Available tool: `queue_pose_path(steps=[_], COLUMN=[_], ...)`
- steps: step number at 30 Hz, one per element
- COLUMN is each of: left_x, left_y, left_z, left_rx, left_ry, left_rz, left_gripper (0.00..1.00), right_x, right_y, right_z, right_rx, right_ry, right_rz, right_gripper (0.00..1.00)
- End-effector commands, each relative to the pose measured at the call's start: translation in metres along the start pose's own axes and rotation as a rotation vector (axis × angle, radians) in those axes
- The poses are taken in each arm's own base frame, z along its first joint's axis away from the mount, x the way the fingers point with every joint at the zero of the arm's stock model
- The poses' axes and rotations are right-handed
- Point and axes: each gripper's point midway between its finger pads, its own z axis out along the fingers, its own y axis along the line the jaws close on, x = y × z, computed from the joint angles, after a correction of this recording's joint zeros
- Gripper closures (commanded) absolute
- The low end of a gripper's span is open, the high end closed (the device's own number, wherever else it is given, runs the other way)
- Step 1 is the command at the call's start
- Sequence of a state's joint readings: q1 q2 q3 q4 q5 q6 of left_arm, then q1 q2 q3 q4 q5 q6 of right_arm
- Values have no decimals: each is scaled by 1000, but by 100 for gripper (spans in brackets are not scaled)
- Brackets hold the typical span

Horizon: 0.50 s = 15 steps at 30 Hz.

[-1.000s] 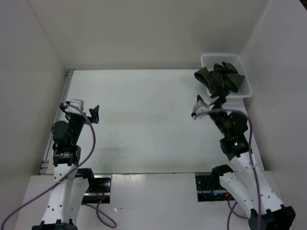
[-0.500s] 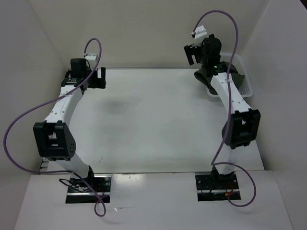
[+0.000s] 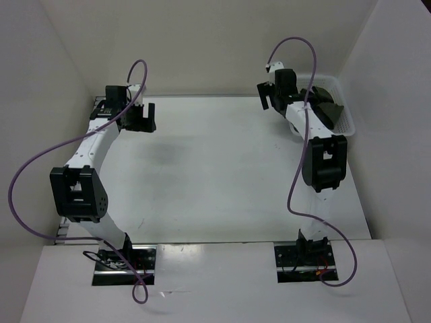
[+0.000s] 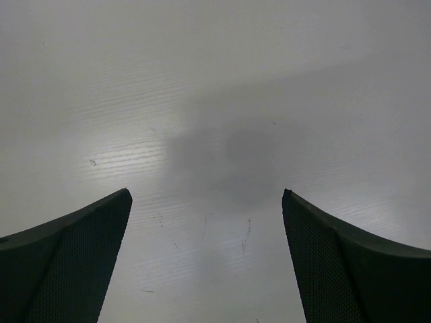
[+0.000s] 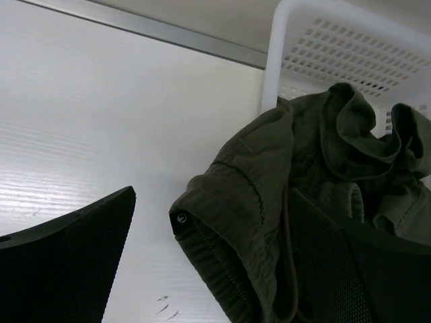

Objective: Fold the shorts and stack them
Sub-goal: Grab the shorts from the pile

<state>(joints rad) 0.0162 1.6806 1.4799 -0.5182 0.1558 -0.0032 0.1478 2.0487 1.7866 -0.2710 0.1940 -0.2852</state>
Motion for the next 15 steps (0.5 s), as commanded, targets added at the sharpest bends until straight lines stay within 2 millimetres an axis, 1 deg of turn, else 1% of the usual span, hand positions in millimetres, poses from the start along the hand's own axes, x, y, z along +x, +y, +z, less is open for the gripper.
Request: queue_pose_path(steps=[1, 2, 5, 6, 7, 8, 10, 11, 12, 13, 15], left_x=[-13, -14, -14, -12, -12, -12, -10, -13, -13, -13, -13], left_y=[1, 2, 2, 2, 2, 2, 1, 1, 1, -1, -1], left_z=[-5, -4, -4, 0, 0, 0, 3, 2, 2, 2, 2], left_rx=[-12, -12, -12, -11, -11, -11, 0, -1, -1, 8, 8], left_ry=[-35, -35, -35, -26, -26, -26, -18, -26, -27, -27, -27], left_rz=[10, 10, 10, 9, 9, 9, 7, 9, 9, 9, 9], left_gripper=[1, 1, 1, 1, 1, 1, 1, 1, 1, 1, 1], right_x=[-7, 4, 16, 21, 22, 29, 23, 15, 15, 10, 11], right_y=[-14, -13, -20, -21, -22, -23, -28, -32, -32, -35, -37], right_z=[12, 16, 18, 22, 22, 26, 25, 24, 24, 22, 22], right_rx=[80, 93, 151, 165, 174, 193, 217, 232, 232, 243, 255], right_ry=[-22, 6, 25, 32, 34, 47, 32, 13, 13, 4, 7], right_rz=[16, 10, 10, 9, 9, 7, 13, 20, 20, 24, 25], right_gripper=[1, 1, 1, 1, 1, 1, 11, 17, 29, 36, 52])
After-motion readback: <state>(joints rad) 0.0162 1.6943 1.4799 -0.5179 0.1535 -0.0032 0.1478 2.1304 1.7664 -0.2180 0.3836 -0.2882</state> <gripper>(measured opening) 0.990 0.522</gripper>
